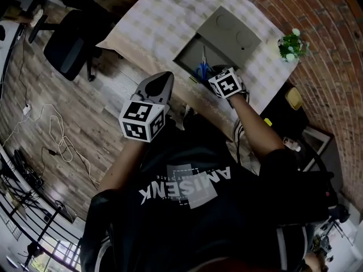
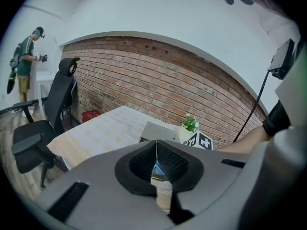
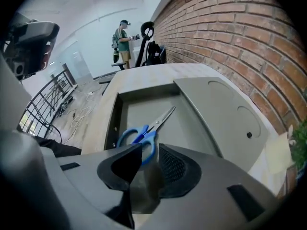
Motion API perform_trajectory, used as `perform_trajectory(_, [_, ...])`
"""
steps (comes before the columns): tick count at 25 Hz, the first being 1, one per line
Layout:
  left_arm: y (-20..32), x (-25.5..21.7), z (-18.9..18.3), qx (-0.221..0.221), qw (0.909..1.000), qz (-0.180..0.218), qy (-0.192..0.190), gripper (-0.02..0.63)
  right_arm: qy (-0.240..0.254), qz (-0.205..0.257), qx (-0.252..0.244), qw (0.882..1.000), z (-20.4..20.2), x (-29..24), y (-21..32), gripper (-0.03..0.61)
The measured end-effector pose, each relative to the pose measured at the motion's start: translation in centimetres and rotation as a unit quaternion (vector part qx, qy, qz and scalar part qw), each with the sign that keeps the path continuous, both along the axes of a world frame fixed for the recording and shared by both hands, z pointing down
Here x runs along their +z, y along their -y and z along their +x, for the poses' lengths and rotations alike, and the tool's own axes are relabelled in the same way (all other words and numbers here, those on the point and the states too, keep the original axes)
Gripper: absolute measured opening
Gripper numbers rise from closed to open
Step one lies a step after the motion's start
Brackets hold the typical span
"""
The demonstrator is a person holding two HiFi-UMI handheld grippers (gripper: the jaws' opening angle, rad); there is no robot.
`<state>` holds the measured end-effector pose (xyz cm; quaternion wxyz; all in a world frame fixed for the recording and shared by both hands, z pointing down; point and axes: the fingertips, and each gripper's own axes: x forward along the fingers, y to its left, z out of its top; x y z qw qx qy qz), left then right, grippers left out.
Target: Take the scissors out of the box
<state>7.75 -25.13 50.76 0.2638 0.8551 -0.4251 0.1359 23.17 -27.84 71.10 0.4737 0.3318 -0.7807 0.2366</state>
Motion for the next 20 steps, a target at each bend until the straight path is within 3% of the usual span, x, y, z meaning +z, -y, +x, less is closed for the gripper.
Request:
perform_trajectory(8, [0.3,0.5,-1.0,0.005,1.0,-0.005,-0.003,0.014,-0.071,-0.02,0.027,0.997,1.4,1.4,0.4,0.098])
perform_trajectory(13, [0.4,0.8,-1.3,0.004,0.9999,-0.006,-0.007,0.014,-0.048,-0.061,0.041,0.996,1.1,1.8,0.3,0.09])
perform_trajectory(20, [0.3,1.2,-1.4,0.005,0.9999,-0.01,-0.008,0.014,-0.055,-0.065,0.057,0.995,1.6,1.9,0.6,0.067])
